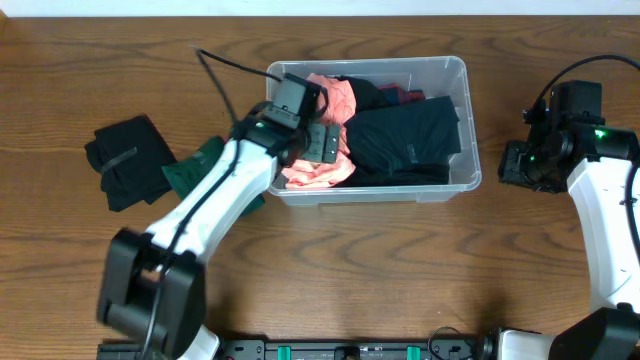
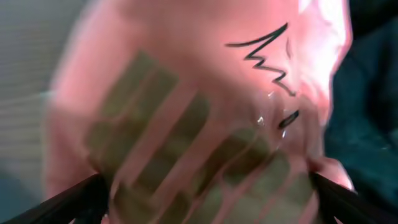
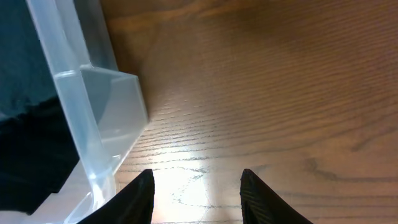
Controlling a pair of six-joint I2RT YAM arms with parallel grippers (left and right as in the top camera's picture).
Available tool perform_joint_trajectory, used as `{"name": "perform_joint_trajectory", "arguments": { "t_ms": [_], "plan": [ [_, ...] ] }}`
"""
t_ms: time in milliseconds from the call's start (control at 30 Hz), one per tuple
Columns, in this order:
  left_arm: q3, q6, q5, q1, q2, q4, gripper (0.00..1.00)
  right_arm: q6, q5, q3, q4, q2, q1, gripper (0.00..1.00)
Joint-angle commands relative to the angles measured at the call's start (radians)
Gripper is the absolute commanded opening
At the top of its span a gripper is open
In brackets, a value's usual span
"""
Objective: Pack container
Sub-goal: 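Carry the pink shirt into the bin's left side and release it, then withdraw the left gripper toward the green bundle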
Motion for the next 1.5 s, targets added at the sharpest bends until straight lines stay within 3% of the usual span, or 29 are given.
{"name": "perform_joint_trajectory", "arguments": {
  "t_ms": [0,300,500,767,967,1133,1267,1467],
  "plan": [
    [-0.012,-0.011,0.025,0.003,0.002,-0.013,0.99,0.015,0.011,-0.004,-0.001,-0.006,-0.009,0.43],
    [0.019,0.011,0.017,0.006,-0.187,-0.014,0.98,0.015,0.011,-0.004,0.0,-0.006,-0.009,0.44],
    [0.019,0.01,-0.203,0.037,-0.449,-0.114,0.98,0.014,0.011,-0.004,-0.001,-0.006,-0.009,0.44],
    [-0.015,-0.055,-0.203,0.357,-0.631,-0.458,0.98,0.015,0.011,-0.004,0.001,-0.006,-0.009,0.44],
    [-0.168,0.034,0.108,0.631,-0.556,-0.404,0.98,0.015,0.011,-0.004,0.0,-0.006,-0.009,0.44],
    [-0.269,0.048,0.241,0.801,-0.387,-0.269,0.98,0.015,0.011,-0.004,-0.004,-0.006,-0.009,0.44],
    [-0.274,0.094,0.424,0.876,-0.214,-0.185,0.98,0.015,0.011,-0.004,0.0,-0.006,-0.009,0.44],
    [-0.274,0.15,0.576,0.873,-0.005,-0.082,0.98,0.015,0.011,-0.004,0.001,-0.006,-0.009,0.44]
  ]
}}
